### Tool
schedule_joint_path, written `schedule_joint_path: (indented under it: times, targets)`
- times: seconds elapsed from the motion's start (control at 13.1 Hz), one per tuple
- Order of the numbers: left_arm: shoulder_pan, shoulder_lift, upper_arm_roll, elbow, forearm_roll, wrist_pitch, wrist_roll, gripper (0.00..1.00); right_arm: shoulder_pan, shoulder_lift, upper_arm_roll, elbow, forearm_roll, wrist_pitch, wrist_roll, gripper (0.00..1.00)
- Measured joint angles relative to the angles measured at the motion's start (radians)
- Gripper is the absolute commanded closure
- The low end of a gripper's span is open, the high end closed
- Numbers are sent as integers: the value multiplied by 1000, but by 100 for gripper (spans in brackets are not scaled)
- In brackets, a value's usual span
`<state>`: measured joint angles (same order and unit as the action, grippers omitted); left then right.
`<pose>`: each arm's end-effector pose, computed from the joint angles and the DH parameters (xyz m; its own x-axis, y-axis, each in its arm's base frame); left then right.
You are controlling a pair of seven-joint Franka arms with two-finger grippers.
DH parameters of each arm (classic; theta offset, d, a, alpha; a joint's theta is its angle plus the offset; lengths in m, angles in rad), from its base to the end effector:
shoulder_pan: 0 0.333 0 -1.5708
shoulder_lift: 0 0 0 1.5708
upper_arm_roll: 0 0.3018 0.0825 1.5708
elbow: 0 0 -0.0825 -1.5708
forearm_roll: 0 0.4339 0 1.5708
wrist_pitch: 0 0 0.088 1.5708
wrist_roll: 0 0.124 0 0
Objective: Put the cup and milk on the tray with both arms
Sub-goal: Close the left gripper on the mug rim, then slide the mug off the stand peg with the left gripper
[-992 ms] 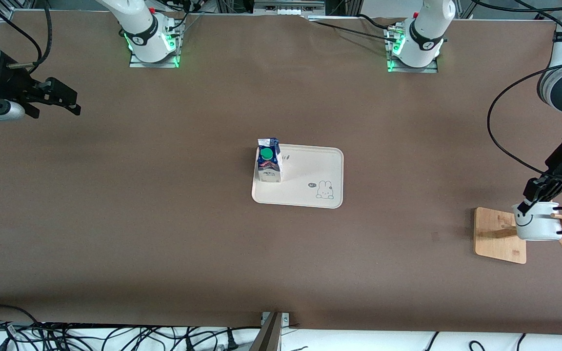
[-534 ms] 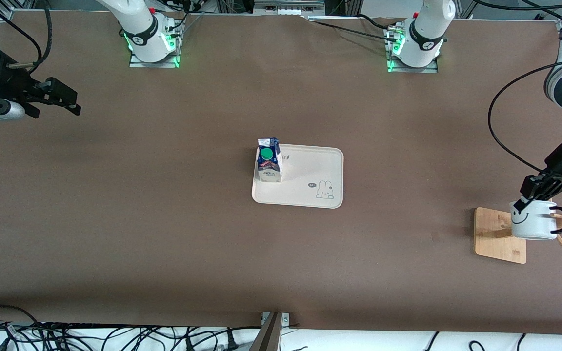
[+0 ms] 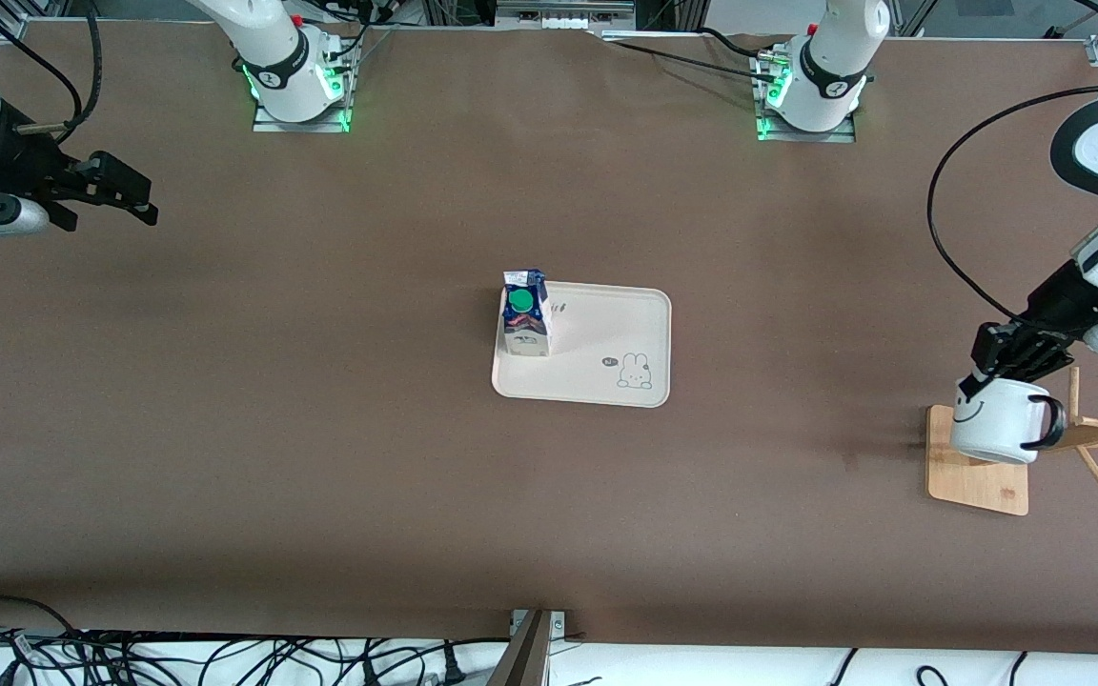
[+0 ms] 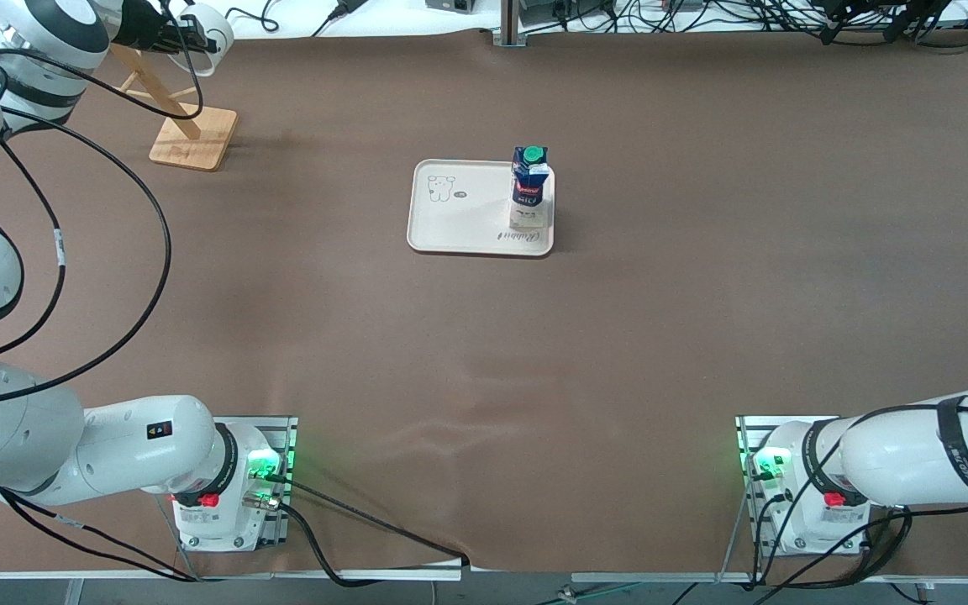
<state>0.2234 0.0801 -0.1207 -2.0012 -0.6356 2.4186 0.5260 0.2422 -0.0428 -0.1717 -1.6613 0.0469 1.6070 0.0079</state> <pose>0.6483 0.0582 0.4025 0.8964 0.0778 0.4365 -0.0919 -0.9305 0.3547 0.5918 0.0458 0.5746 0.9981 0.0611 -0.0126 0.0603 -0.9967 -0.0540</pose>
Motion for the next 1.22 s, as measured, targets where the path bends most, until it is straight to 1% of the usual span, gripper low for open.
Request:
schedule_joint_path:
  times: [0.15,0.46,0.69,0.76,0.92,1.07,1.22]
  targets:
    - [0,-13,-7,26,25,-67,-21,100,0,0,0,0,0,0,0,0]
    - [1,-14,-14,52,42,-157,-27,100,0,0,0,0,0,-2,0,0]
    - [2,-15,-15,77,95,-192,-29,100,0,0,0,0,0,-3,0,0]
    - [2,-15,-20,95,118,-224,-29,100,0,0,0,0,0,-3,0,0]
    - [1,-15,-47,131,181,-284,-31,100,0,0,0,0,0,-4,0,0]
    - [-1,-6,-103,140,205,-301,-49,100,0,0,0,0,0,-4,0,0]
    - [-22,28,-159,150,241,-303,-121,100,0,0,0,0,0,-4,0,0]
